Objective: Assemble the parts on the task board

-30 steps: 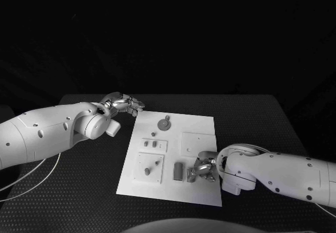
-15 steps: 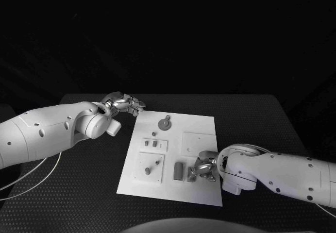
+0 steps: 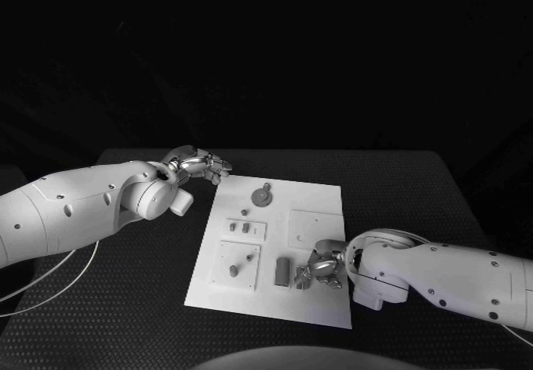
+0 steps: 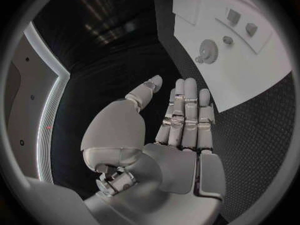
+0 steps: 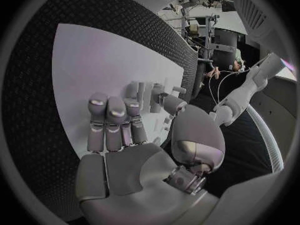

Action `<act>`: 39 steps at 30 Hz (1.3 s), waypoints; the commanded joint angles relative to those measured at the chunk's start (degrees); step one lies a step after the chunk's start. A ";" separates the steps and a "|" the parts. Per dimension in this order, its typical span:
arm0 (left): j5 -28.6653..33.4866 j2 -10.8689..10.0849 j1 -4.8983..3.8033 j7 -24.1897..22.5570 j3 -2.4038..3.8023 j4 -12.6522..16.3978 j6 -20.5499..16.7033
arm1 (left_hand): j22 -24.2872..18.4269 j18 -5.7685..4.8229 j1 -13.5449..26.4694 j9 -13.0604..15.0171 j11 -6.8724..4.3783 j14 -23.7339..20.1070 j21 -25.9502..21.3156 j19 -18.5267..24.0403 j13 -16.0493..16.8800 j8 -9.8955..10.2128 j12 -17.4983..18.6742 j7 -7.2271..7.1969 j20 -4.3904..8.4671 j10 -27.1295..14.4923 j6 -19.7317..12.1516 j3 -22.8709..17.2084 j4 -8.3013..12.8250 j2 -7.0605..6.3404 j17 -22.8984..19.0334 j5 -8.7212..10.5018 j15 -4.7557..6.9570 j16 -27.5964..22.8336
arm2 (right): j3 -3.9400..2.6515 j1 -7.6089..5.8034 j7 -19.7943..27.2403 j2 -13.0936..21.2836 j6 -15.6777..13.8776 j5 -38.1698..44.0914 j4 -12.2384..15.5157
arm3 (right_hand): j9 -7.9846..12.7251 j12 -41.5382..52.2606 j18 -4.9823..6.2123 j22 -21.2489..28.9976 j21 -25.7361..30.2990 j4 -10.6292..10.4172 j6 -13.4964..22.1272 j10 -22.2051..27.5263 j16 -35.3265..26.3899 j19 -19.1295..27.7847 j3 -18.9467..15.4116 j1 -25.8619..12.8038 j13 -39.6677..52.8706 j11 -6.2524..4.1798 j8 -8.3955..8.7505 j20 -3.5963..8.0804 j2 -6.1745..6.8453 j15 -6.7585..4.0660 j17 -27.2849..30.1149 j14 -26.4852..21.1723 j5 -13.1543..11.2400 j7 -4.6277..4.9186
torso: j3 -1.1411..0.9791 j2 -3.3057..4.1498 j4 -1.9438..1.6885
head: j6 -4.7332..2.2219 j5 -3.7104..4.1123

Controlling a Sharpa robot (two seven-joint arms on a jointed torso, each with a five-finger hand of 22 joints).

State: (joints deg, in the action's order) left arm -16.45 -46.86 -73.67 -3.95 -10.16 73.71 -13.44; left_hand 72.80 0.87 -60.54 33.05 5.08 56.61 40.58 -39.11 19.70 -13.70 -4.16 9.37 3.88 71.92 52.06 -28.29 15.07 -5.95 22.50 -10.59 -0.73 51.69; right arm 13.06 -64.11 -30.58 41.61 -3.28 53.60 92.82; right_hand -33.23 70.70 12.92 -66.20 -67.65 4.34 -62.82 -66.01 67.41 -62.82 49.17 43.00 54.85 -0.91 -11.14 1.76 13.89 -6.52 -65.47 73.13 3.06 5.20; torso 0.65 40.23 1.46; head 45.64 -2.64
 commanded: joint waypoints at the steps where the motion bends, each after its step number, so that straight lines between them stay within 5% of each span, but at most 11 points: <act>1: -0.25 0.13 -0.04 -0.23 0.03 0.08 0.67 | 0.06 -0.73 0.33 -0.08 0.02 0.04 -0.23 -0.33 0.06 -0.16 0.01 0.01 0.86 -0.33 -0.54 0.06 -0.34 0.02 0.11 -0.23 -0.21 -0.39 | -0.09 0.01 2.19 -0.19 0.72 -0.36 0.30 | -0.03 0.13 2.08 0.09 -0.17 0.08 0.21 0.26 -0.09 0.03 -0.35 0.10 0.05 -0.29 -0.28 0.31 0.49 -0.46 -0.08 0.04 -0.21 -0.07 | 0.01 0.01 0.02 | 0.02 0.02; 17: -0.27 0.18 -0.04 -0.47 0.02 -0.28 0.33 | 0.10 -0.72 0.31 -0.08 0.02 0.05 -0.25 -0.35 0.06 -0.16 0.01 0.02 0.86 -0.34 -0.56 0.05 -0.34 0.02 0.14 -0.23 -0.21 -0.41 | -0.12 0.00 3.44 1.94 0.63 0.45 -1.17 | -0.26 0.23 2.08 0.22 -0.35 1.74 0.50 0.30 -0.01 0.15 -2.35 3.57 0.17 -0.35 -0.88 0.65 -0.29 -0.52 -0.19 -0.01 -0.25 -0.13 | -0.02 -0.07 0.07 | -0.83 0.36; 21: -0.23 0.43 -0.03 -0.79 0.02 -0.90 -0.02 | 0.11 -0.72 0.33 -0.08 0.02 0.05 -0.25 -0.35 0.06 -0.16 0.00 0.02 0.85 -0.34 -0.56 0.06 -0.35 0.00 0.15 -0.22 -0.21 -0.41 | -0.97 -0.05 4.68 3.86 1.06 -1.78 0.10 | 0.09 0.13 2.08 0.27 -0.30 1.84 1.95 0.55 -0.13 0.40 -4.84 2.45 0.16 0.08 -0.25 0.46 1.90 -0.29 -0.18 -0.20 0.00 0.30 | -0.12 -0.10 0.06 | -1.67 0.62; 25: 0.26 0.96 -0.02 -1.33 0.02 -1.76 -0.25 | 0.12 -0.73 0.38 -0.08 0.03 0.06 -0.26 -0.36 0.06 -0.17 0.00 0.03 0.85 -0.33 -0.56 0.08 -0.39 0.00 0.17 -0.20 -0.21 -0.42 | -2.85 -0.60 7.64 5.19 1.10 -3.20 0.78 | 0.30 0.12 2.08 0.36 -0.20 1.88 2.81 0.87 -0.24 0.80 -8.32 1.04 0.20 0.38 -0.04 0.34 2.20 0.01 -0.22 -0.44 0.27 0.61 | -0.30 -0.32 0.25 | -3.33 1.03; 29: 2.66 1.87 0.01 -2.57 0.02 -3.16 -0.87 | 0.15 -0.73 0.49 -0.07 -0.01 0.06 -0.29 -0.37 0.08 -0.22 -0.06 0.00 0.84 -0.25 -0.49 0.11 -0.47 0.06 0.20 -0.14 -0.22 -0.45 | -4.13 -2.41 16.85 5.86 -0.25 -6.99 -1.30 | 0.55 0.19 2.08 0.49 0.07 2.12 4.35 1.51 -0.48 1.50 -11.39 0.61 0.33 0.72 0.42 0.44 1.56 0.29 -0.27 -0.95 1.06 1.02 | -0.47 -0.79 0.54 | -5.61 1.79; 31: 4.03 2.24 0.01 -3.22 0.03 -3.82 -1.19 | 0.17 -0.72 0.50 -0.03 -0.08 0.08 -0.35 -0.36 0.13 -0.34 -0.14 -0.08 0.83 -0.09 -0.31 0.09 -0.51 0.20 0.25 -0.12 -0.21 -0.47 | -4.86 -3.16 21.62 5.64 -1.30 -11.22 -4.36 | 0.41 0.00 2.08 0.58 0.56 3.25 5.31 2.68 -0.91 2.76 -14.70 0.68 0.37 1.09 0.45 0.33 -0.53 0.79 -0.30 -1.96 4.97 1.44 | -0.56 -1.15 0.68 | -6.63 2.00; 33: 5.12 2.36 0.01 -3.53 0.03 -4.08 -1.35 | 0.19 -0.72 0.52 0.01 -0.16 0.09 -0.38 -0.35 0.18 -0.45 -0.25 -0.16 0.83 0.09 -0.14 0.08 -0.54 0.32 0.28 -0.11 -0.21 -0.49 | -5.60 -3.50 23.93 5.39 -2.07 -13.42 -6.41 | 0.17 -0.05 2.08 0.56 0.65 4.20 5.11 3.01 -1.00 3.14 -15.66 1.21 0.38 1.11 0.16 0.29 -1.66 0.79 -0.32 -2.25 6.36 1.32 | -0.62 -1.44 0.79 | -7.49 2.18; 35: 6.52 2.51 0.00 -4.02 0.06 -4.48 -1.33 | 0.22 -0.71 0.46 0.07 -0.31 -0.02 -0.47 -0.33 0.25 -0.64 -0.39 -0.36 0.82 0.37 0.17 0.01 -0.53 0.54 0.27 -0.14 -0.25 -0.69 | -6.60 -4.07 27.46 5.24 -3.39 -15.63 -9.46 | -0.36 -0.59 2.08 0.77 1.40 7.35 5.67 4.23 -1.75 4.53 -19.21 1.89 0.09 1.28 -0.10 -0.02 -4.57 0.86 -0.11 -3.45 7.61 1.54 | -0.68 -1.75 0.88 | -8.51 2.30; 37: 7.01 2.68 -0.02 -4.59 0.20 -4.99 -1.01 | 0.29 -0.67 0.40 0.14 -0.44 -0.57 -0.77 -0.20 0.33 -0.92 -0.48 -0.62 0.58 0.65 0.59 -0.11 -0.41 0.88 -0.09 -0.19 -0.60 -1.92 | -8.03 -4.67 30.00 4.82 -4.53 -18.11 -12.61 | -0.39 -1.15 2.08 1.08 2.06 8.16 6.18 4.88 -2.44 5.16 -19.56 2.39 -0.28 1.37 0.02 -0.19 -5.24 0.95 0.27 -4.04 8.06 1.67 | -0.81 -2.23 0.89 | -9.72 2.58; 39: 8.34 3.20 -0.06 -5.35 0.38 -6.14 -0.61 | 0.32 -0.57 0.48 0.16 -0.47 -1.25 -1.15 0.09 0.33 -1.07 -0.43 -0.92 0.11 0.70 0.80 -0.22 -0.34 1.22 -0.70 -0.19 -1.15 -3.67 | -8.31 -5.76 33.17 4.10 -5.64 -22.27 -16.24 | -0.48 -1.89 2.08 1.55 2.93 8.96 6.56 5.51 -3.37 5.80 -19.99 2.75 -0.87 1.44 0.05 -0.48 -5.97 1.08 0.87 -4.66 8.97 1.85 | -0.94 -2.85 0.86 | -10.72 2.71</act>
State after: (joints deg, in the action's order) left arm -11.93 -44.03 -73.63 -6.43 -9.90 68.11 -14.08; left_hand 73.08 0.87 -59.89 33.16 4.76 55.65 39.68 -39.11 19.98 -14.48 -4.43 8.72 3.88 72.25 52.77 -28.26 14.79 -5.30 22.04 -10.59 -1.69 48.59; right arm 4.74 -69.49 -7.01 46.14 -5.89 39.86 78.14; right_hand -33.66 69.09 12.94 -64.80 -65.09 12.96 -56.60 -60.89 64.32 -57.49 29.25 45.94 54.20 0.59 -11.09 1.23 8.49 -5.37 -64.78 68.84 11.78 6.89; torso -0.08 38.29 2.27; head 36.17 -0.13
